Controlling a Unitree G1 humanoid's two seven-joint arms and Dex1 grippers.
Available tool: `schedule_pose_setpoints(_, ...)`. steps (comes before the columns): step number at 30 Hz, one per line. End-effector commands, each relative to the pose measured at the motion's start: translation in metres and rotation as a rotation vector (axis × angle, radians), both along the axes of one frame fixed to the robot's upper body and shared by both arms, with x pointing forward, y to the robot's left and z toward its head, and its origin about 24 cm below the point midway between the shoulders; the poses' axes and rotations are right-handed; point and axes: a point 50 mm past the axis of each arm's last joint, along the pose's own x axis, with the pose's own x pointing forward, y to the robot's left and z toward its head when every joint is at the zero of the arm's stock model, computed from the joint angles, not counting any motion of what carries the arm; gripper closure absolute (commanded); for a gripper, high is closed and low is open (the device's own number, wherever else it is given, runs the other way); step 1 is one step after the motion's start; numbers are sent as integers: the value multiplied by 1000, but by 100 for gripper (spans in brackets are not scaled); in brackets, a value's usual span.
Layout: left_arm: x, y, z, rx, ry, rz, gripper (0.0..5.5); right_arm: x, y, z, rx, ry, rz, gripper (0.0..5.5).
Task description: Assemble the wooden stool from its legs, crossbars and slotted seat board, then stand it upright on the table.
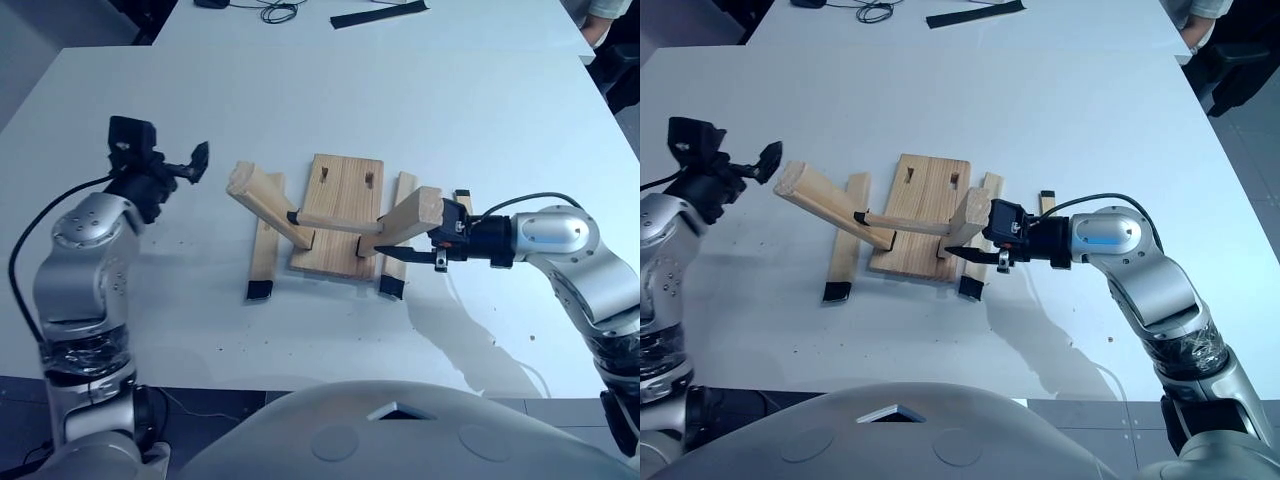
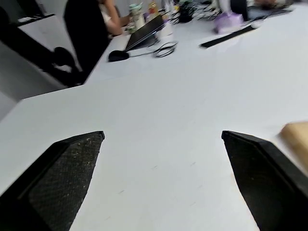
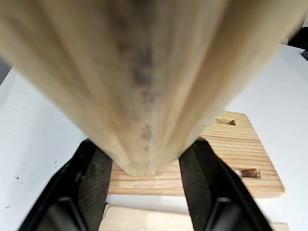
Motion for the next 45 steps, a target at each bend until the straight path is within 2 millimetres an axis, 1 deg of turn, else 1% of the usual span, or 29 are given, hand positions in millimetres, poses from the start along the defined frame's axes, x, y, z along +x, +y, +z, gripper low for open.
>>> schedule_pose_setpoints(1,-3,-2,0,52,33,-51,96,-6,-1,-3,-9,15,-4,349)
schedule_pose_setpoints(2,-7,-26,-1,15,52,-144,96,-5,0,-3,-9,17,0,349)
schedule_pose_setpoints(3,-14,-57,0,-38,66,-265,96,-5,2,-3,-9,18,7,349)
schedule_pose_setpoints(5,-30,-103,7,-115,71,-454,96,-4,4,-1,-9,19,24,349)
schedule_pose_setpoints(6,-36,-119,11,-146,72,-511,96,-3,5,0,-9,18,35,349)
schedule_pose_setpoints(7,-39,-130,15,-164,76,-547,96,-2,6,1,-11,16,43,349)
schedule_pose_setpoints(8,-40,-137,17,-174,78,-556,96,-1,7,3,-11,14,53,349)
schedule_pose_setpoints(11,-36,-142,19,-174,92,-510,96,1,8,6,-11,13,66,349)
schedule_pose_setpoints(14,-32,-137,11,-144,131,-439,96,3,8,5,-11,13,66,349)
schedule_pose_setpoints(18,-26,-129,5,-113,147,-390,96,3,9,4,-11,15,66,349)
schedule_pose_setpoints(21,-19,-117,2,-84,136,-344,96,4,9,4,-11,13,65,349)
schedule_pose_setpoints(24,-7,-89,5,-57,95,-250,96,4,9,3,-11,10,58,349)
schedule_pose_setpoints(26,-1,-59,5,-4,79,-152,96,2,8,3,-8,10,44,349)
schedule_pose_setpoints(28,0,-30,1,72,91,-67,96,0,7,2,-7,11,29,349)
schedule_pose_setpoints(30,-3,-8,-3,152,110,-24,96,-3,5,1,-6,14,14,349)
schedule_pose_setpoints(33,-6,16,-1,261,122,11,96,-6,4,-1,-3,16,-9,349)
schedule_pose_setpoints(35,-7,22,0,292,135,10,96,-8,4,-1,2,17,-14,349)
schedule_pose_setpoints(36,-7,14,1,271,139,-33,96,-8,5,-1,3,18,-16,349)
schedule_pose_setpoints(37,-7,-2,1,214,135,-108,96,-9,5,-2,4,20,-19,349)
schedule_pose_setpoints(39,-19,-66,9,-24,115,-393,96,-9,7,-3,3,23,-10,349)
schedule_pose_setpoints(40,-30,-92,15,-97,107,-519,96,-9,8,-2,5,25,-3,349)
schedule_pose_setpoints(41,-42,-113,19,-145,103,-633,96,-9,9,-2,6,24,4,349)
schedule_pose_setpoints(42,-49,-123,21,-163,104,-690,96,-8,10,-1,7,24,8,349)
schedule_pose_setpoints(43,-54,-129,21,-173,114,-714,96,-7,11,0,6,22,19,350)
schedule_pose_setpoints(45,-55,-127,18,-161,141,-683,96,-4,11,2,3,19,30,350)
